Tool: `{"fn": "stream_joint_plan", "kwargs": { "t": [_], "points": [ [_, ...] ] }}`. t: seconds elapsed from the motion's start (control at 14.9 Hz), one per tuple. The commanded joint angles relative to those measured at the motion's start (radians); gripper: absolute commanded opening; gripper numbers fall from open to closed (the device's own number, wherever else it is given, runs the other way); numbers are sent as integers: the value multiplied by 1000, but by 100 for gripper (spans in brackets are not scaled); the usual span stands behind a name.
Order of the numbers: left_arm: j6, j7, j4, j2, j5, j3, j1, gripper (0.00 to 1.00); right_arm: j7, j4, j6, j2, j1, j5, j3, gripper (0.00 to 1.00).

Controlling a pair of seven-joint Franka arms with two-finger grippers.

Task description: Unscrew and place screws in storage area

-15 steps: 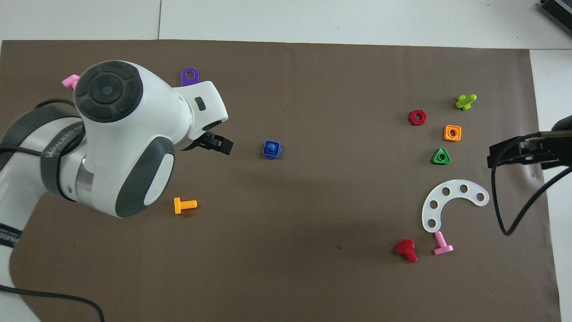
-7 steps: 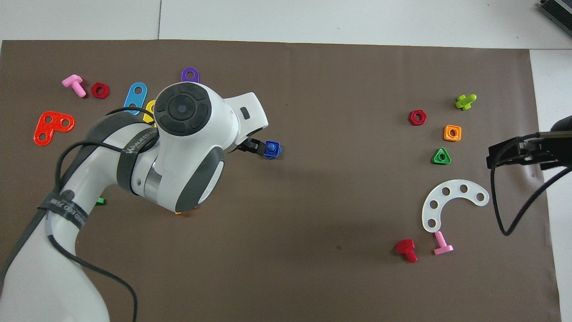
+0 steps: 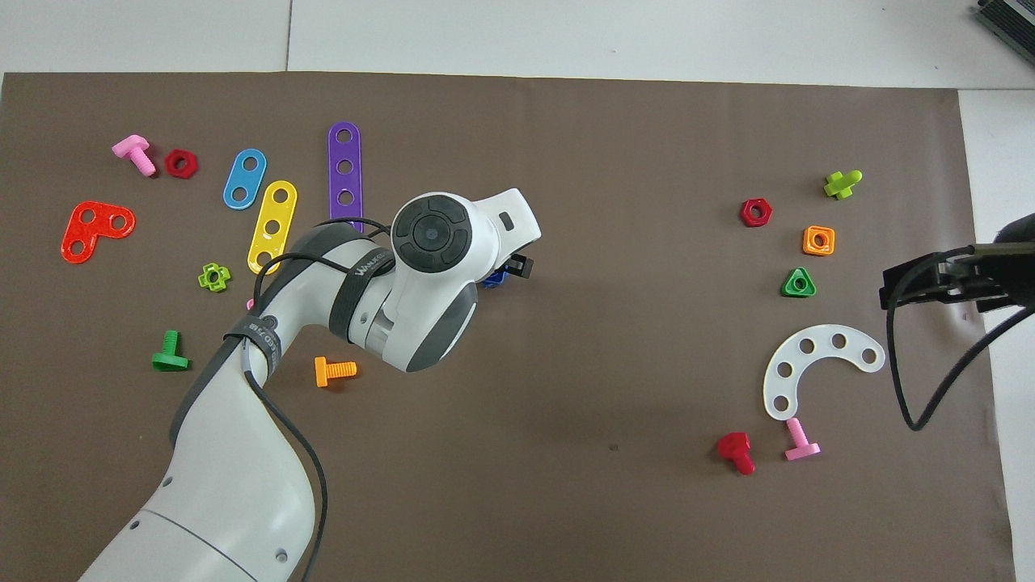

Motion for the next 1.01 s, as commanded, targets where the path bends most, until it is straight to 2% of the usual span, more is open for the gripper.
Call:
{"fn": "stream_joint_plan", "kwargs": {
  "t": [0.0, 0.2, 0.47, 0.67, 0.87, 0.94],
  "points": [
    [31, -11, 4, 13, -10, 17, -15, 98, -26, -39, 28, -29, -10, 19, 2, 100],
    [92, -11, -57, 16, -10, 17, -16, 97, -26, -39, 28, -29, -10, 19, 2, 100],
    [103, -14, -74, 11, -12, 16, -18, 95, -26, -39, 29, -29, -10, 19, 2, 100],
    [102, -17, -76, 10, -12, 16, -19, 86, -26, -45, 32, -31, -10, 19, 2, 100],
    [102, -19, -82, 8, -12, 16, -19, 83, -26, -47, 32, -34, -10, 21, 2, 100],
    [103, -26, -84, 7, -12, 16, -19, 79, -26, -47, 32, -34, -10, 21, 2, 100]
  ]
}}
